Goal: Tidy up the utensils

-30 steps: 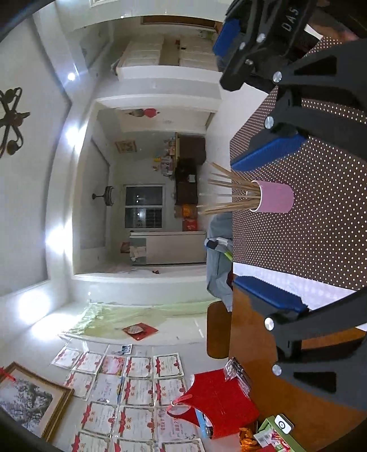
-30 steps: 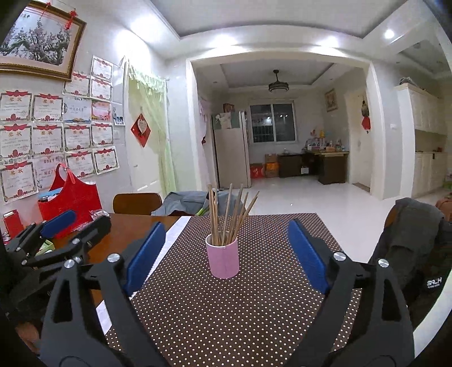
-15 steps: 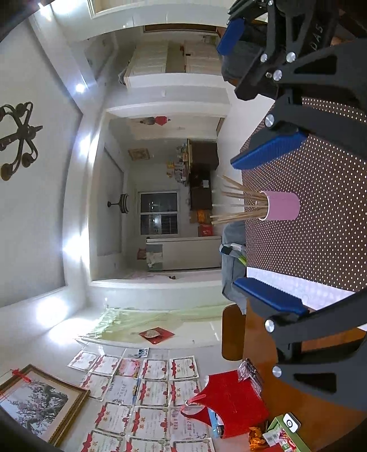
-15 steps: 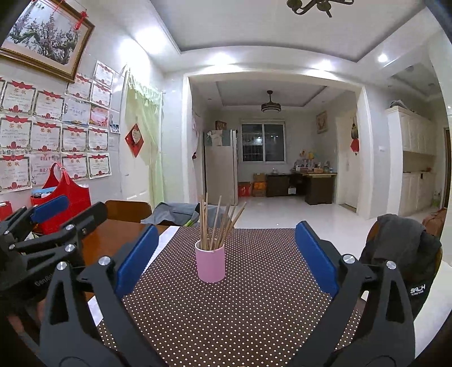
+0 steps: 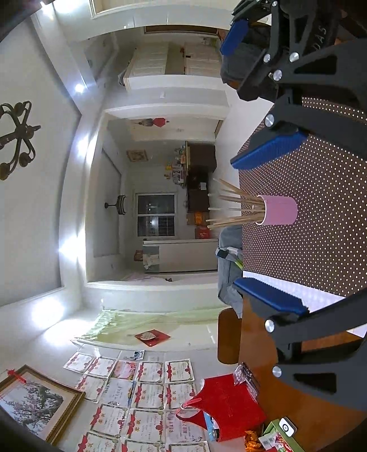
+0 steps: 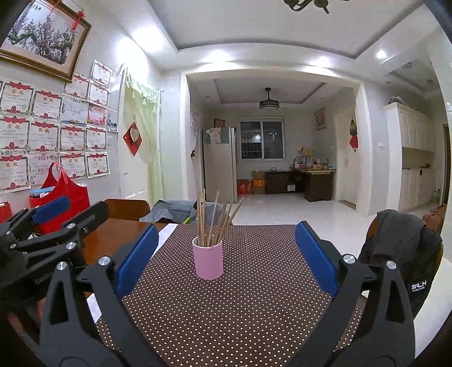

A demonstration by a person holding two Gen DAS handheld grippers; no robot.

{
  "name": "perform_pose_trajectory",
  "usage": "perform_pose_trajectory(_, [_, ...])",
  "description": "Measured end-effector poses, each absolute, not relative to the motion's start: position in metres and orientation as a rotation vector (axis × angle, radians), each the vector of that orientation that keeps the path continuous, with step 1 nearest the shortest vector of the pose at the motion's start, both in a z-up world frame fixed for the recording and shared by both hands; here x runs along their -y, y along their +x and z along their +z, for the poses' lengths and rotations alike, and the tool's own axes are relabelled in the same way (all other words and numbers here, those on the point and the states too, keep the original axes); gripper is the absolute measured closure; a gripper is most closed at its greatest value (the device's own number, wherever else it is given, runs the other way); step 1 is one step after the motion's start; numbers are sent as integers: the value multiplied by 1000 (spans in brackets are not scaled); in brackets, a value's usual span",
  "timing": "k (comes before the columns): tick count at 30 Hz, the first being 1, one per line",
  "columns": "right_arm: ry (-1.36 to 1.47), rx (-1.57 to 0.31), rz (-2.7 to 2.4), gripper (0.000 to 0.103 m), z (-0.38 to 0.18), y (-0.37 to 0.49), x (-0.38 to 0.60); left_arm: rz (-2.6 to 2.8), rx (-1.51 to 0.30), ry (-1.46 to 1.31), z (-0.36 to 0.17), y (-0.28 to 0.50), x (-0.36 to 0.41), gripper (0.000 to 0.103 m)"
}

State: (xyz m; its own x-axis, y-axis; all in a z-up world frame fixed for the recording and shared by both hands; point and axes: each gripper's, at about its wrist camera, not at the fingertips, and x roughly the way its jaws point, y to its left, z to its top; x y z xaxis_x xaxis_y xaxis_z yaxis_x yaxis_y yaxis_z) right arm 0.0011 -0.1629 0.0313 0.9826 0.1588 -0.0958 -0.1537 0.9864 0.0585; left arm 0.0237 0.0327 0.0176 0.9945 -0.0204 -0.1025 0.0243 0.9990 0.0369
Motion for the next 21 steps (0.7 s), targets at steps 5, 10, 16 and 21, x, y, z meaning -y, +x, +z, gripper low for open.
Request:
perform_pose_trajectory(5, [49,-105,157,8,33,4,162,-21,-106,37,16,26,-32,25])
perform_pose_trajectory(10, [55,-109,162,8,32,5,161,-19,-108,39,15,26,-32,25])
perform_pose_trajectory(16, [55,-109,162,8,31,5,161,-14,-108,40,13,26,-34,25])
perform_pose_trajectory(21, [56,-110,164,8,31,6,160,-11,-108,46,13,25,-34,25])
